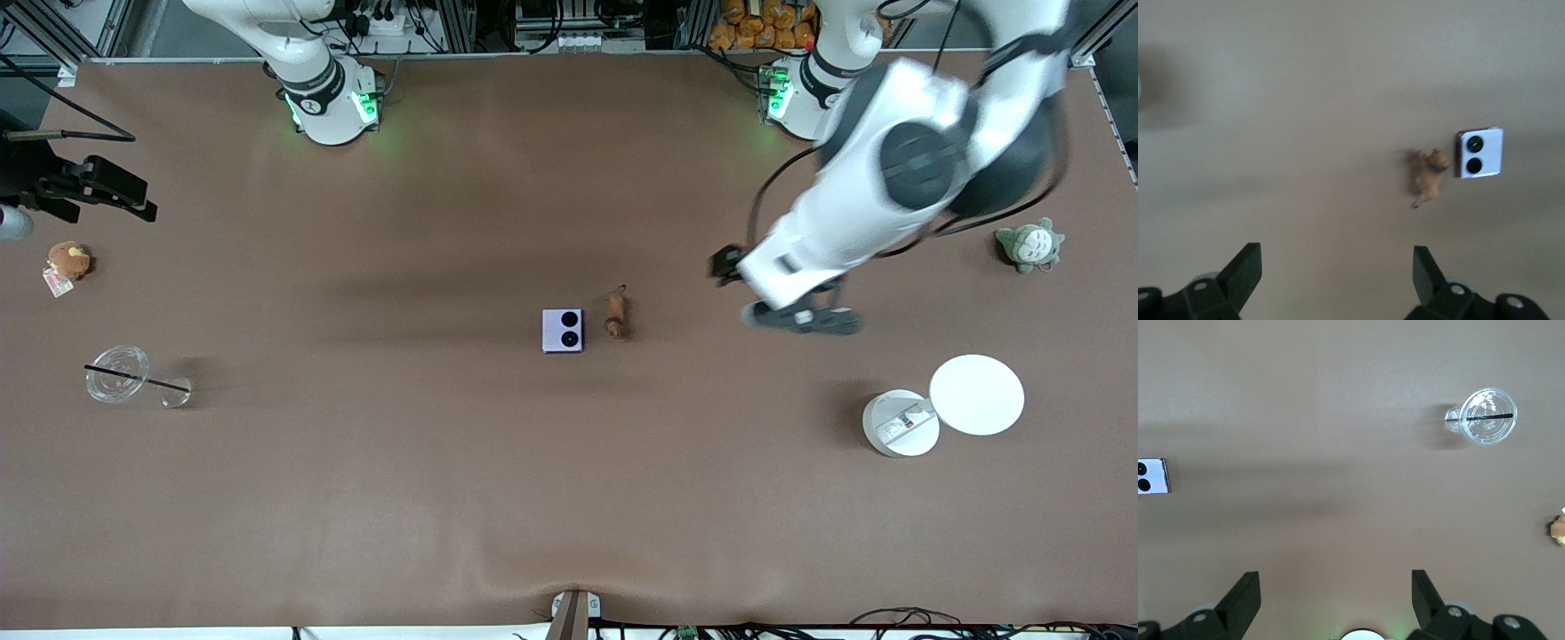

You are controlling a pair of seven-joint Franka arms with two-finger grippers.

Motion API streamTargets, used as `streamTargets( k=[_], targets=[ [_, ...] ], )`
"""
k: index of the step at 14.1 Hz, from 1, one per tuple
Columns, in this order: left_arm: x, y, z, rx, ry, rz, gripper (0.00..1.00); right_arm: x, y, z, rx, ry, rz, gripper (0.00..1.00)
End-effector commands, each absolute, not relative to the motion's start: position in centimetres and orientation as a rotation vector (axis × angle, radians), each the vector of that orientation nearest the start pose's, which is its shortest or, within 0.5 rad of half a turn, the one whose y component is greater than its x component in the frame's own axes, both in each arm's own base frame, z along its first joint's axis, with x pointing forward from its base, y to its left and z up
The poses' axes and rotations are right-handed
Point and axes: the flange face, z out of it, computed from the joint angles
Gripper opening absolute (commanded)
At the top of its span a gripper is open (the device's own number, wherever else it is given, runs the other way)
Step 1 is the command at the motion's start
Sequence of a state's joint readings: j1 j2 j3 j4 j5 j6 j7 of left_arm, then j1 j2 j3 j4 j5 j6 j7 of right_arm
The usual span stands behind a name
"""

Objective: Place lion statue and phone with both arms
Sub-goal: 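Lower the left gripper and close it on the lion statue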

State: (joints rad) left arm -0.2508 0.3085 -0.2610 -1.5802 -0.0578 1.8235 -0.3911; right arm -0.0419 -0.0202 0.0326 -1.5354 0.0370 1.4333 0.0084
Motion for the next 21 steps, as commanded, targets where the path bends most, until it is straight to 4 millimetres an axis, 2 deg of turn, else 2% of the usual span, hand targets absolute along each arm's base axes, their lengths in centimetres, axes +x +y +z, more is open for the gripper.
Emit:
streamTargets(
  k=[1, 3, 4, 5, 6, 8, 10, 11, 12, 13, 15, 17, 19, 21],
  targets=[
    [56.0, -37.7, 40.2, -3.233, 0.093, 0.138, 1.0, 53.4, -0.4, 64.4, -3.106, 0.04, 0.131, 1.0],
    [54.8, -41.6, 35.6, -3.243, 0.054, 0.141, 1.0, 53.4, -0.5, 64.3, -3.105, 0.04, 0.133, 1.0],
    [54.1, -43.0, 33.3, -3.228, 0.075, 0.151, 1.0, 53.4, -0.5, 64.4, -3.107, 0.04, 0.129, 1.0],
    [53.7, -43.9, 31.4, -3.21, 0.086, 0.14, 0.96, 53.4, -0.6, 64.4, -3.107, 0.042, 0.129, 1.0],
    [53.5, -44.3, 29.5, -3.194, 0.056, 0.141, 0.87, 53.4, -0.5, 64.3, -3.107, 0.038, 0.131, 1.0],
    [52.7, -45.3, 25.9, -3.162, 0.052, 0.148, 0.86, 53.5, -0.5, 64.2, -3.107, 0.04, 0.133, 1.0],
    [52.7, -45.7, 23.9, -3.17, 0.01, 0.143, 0.82, 53.5, -0.6, 64.2, -3.107, 0.042, 0.138, 1.0],
    [52.4, -45.8, 23.2, -3.165, 0.014, 0.156, 0.76, 53.5, -0.6, 64.2, -3.107, 0.042, 0.138, 1.0],
    [52.4, -45.7, 22.6, -3.16, 0.004, 0.166, 0.67, 53.5, -0.6, 64.2, -3.105, 0.042, 0.138, 1.0],
    [52.3, -45.7, 22.1, -3.155, -0.012, 0.176, 0.65, 53.5, -0.6, 64.2, -3.107, 0.045, 0.138, 1.0],
    [52.3, -45.7, 21.7, -3.149, -0.049, 0.186, 0.39, 53.6, -0.7, 64.1, -3.106, 0.042, 0.138, 1.0],
    [52.4, -45.4, 22.0, -3.143, -0.051, 0.185, 0.02, 53.6, -1.1, 64.1, -3.104, 0.056, 0.138, 1.0],
    [53.5, -43.5, 24.0, -3.099, -0.056, 0.186, 0.0, 53.6, -1.2, 64.1, -3.104, 0.059, 0.138, 1.0],
    [56.4, -38.9, 27.5, -3.06, -0.057, 0.18, 0.0, 53.6, -1.2, 64.1, -3.104, 0.059, 0.138, 1.0]
  ],
)
